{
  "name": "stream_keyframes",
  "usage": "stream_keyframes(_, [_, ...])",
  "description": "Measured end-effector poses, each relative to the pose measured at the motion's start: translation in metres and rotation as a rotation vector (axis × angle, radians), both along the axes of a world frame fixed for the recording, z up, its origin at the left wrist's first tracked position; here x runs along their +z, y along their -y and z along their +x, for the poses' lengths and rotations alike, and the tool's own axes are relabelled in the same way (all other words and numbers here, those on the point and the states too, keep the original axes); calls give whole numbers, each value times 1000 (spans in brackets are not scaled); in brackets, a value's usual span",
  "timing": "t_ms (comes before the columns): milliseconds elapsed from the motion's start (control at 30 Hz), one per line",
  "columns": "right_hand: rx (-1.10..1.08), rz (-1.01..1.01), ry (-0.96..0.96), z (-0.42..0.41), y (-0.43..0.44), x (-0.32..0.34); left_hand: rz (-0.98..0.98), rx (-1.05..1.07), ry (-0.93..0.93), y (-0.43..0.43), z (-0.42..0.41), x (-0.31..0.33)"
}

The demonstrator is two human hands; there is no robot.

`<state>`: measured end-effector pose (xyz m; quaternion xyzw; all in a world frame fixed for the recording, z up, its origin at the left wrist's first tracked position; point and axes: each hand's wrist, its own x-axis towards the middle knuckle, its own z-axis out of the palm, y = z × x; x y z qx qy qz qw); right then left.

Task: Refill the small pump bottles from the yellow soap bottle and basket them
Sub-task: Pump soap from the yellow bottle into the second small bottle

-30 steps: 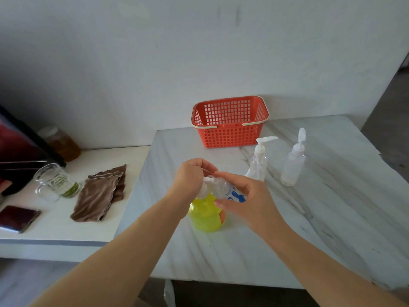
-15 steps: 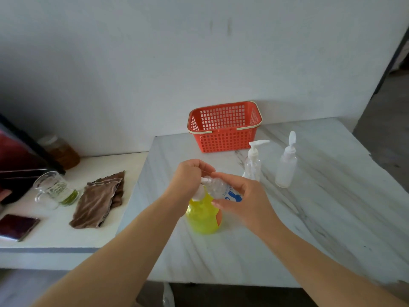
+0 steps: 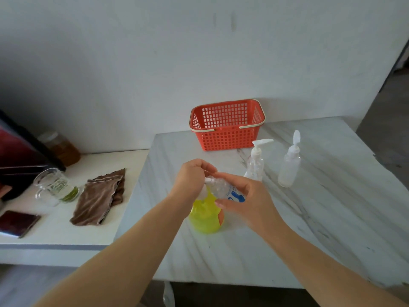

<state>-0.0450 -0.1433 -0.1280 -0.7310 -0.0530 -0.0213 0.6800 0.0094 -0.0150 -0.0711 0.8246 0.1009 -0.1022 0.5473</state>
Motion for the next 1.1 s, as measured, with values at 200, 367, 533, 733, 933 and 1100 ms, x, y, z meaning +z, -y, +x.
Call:
stream_keyframes(200, [13,4,22,0,0,5,1,-21,13,-3,2,5])
stream_keyframes(367, [1,25,4,1,0,-2,5,-23,0,0,3,-2])
stream_keyframes(533, [15,20,-7,1,-2,-6,-2,-19,5,-4,1,-6])
stream_keyframes(733, [13,18,1,-1,0,-1,-7,-3,15,-2,-1,-1])
stream_keyframes(933, [16,29,20,1,-1,1,-23,-8,31,-4,2,2])
stream_keyframes(1100, [-4,34,-5,1,2,-2,-33,-17,43,2,-1,-1])
